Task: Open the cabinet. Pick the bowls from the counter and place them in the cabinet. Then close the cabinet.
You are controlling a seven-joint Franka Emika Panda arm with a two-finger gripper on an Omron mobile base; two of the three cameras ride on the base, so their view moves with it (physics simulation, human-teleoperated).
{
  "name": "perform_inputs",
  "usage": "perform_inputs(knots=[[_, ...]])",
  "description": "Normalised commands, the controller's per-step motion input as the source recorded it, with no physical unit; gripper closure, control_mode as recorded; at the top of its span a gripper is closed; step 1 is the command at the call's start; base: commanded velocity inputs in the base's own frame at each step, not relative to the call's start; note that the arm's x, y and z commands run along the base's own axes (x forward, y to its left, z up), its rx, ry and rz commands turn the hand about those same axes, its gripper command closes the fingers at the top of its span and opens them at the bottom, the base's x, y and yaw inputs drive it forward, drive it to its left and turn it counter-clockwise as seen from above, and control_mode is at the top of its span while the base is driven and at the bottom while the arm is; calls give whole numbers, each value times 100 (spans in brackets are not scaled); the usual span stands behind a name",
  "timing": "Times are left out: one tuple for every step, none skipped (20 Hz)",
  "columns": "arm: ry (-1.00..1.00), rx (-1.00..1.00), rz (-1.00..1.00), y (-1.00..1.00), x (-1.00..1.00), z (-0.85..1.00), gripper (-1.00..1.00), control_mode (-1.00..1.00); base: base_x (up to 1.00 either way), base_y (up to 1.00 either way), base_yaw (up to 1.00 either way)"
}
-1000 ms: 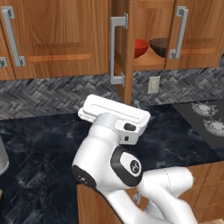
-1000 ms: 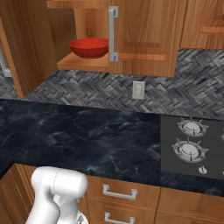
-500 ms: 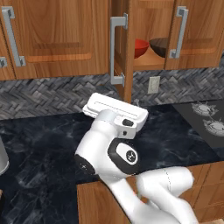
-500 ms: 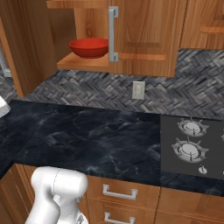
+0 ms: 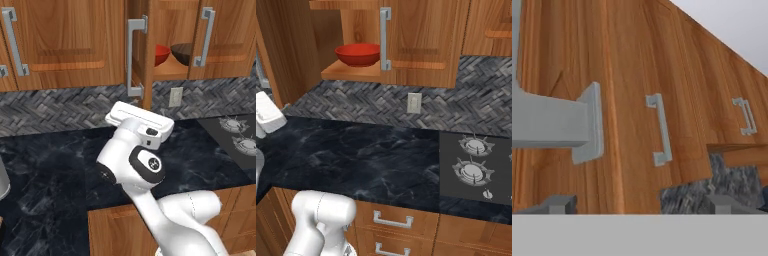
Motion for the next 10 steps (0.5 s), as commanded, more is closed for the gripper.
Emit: perform_inputs(knots=[[10, 0, -5, -16, 58, -31, -100, -100, 0, 0, 0], [9, 0, -5, -23, 54, -29, -100, -100, 0, 0, 0], [9, 0, -5, -24, 54, -31, -100, -100, 0, 0, 0], [9, 0, -5, -26, 49, -31, -100, -100, 0, 0, 0], [9, 0, -4, -35, 44, -29, -100, -100, 0, 0, 0], [9, 0, -4, -41, 44, -29, -100, -100, 0, 0, 0], [6, 0, -4, -55, 36, -20, -100, -100, 0, 0, 0], [4, 0, -4, -66, 36, -12, -100, -100, 0, 0, 0], [0, 0, -3, -72, 33, -4, -100, -100, 0, 0, 0], [0, 0, -2, -78, 31, 0, -100, -100, 0, 0, 0]])
